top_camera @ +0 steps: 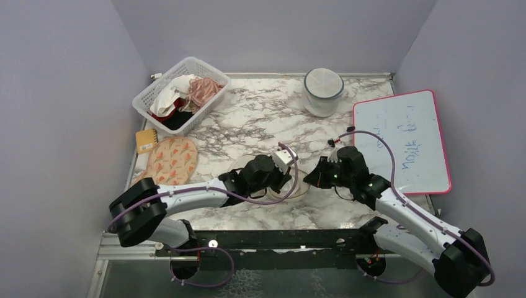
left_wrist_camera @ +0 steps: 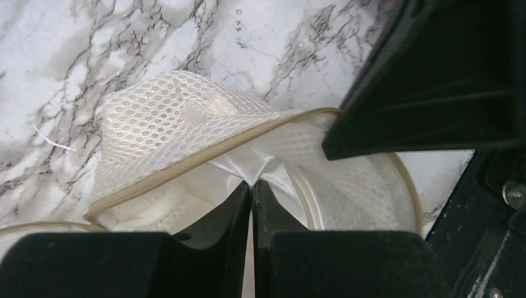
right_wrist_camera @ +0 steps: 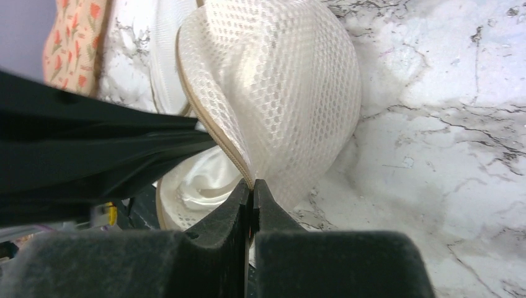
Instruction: Unzip the laundry bag and remove the bra
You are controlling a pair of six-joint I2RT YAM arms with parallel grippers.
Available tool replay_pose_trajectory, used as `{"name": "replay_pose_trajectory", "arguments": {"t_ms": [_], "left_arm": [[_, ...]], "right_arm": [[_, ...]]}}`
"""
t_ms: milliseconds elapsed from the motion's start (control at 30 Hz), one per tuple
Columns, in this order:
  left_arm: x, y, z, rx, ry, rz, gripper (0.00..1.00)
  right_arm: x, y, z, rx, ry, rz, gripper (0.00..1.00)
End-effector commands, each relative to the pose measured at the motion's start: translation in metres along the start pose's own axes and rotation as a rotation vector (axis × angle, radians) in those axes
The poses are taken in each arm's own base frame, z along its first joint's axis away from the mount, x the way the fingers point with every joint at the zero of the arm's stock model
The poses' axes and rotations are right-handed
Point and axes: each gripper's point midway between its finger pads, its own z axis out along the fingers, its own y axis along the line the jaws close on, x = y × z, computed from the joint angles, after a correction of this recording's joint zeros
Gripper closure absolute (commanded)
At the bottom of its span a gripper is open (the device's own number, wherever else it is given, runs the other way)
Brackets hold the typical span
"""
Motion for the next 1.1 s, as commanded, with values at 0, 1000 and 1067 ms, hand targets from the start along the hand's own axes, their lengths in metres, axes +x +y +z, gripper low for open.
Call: {"name": "replay_pose_trajectory", "arguments": {"t_ms": [0, 1000, 1067], "left_arm": [[-0.023, -0.018, -0.028, 0.108, -0.103, 0.116, 1.0], [-0.112, 0.002, -0.082, -0.153, -0.198, -0.142, 0.4], [-0.095, 0.0, -0.074, -0.149, -0.147, -0.19, 0.3]], "right_arm": [[-0.024, 0.005, -0.002, 0.035, -0.061, -0.024, 0.99], [-0.028, 0.03, 0.004, -0.074, -0.015, -0.069, 0.99], [-0.028, 0.029, 0.004, -0.071, -0.016, -0.072, 0.99]]}}
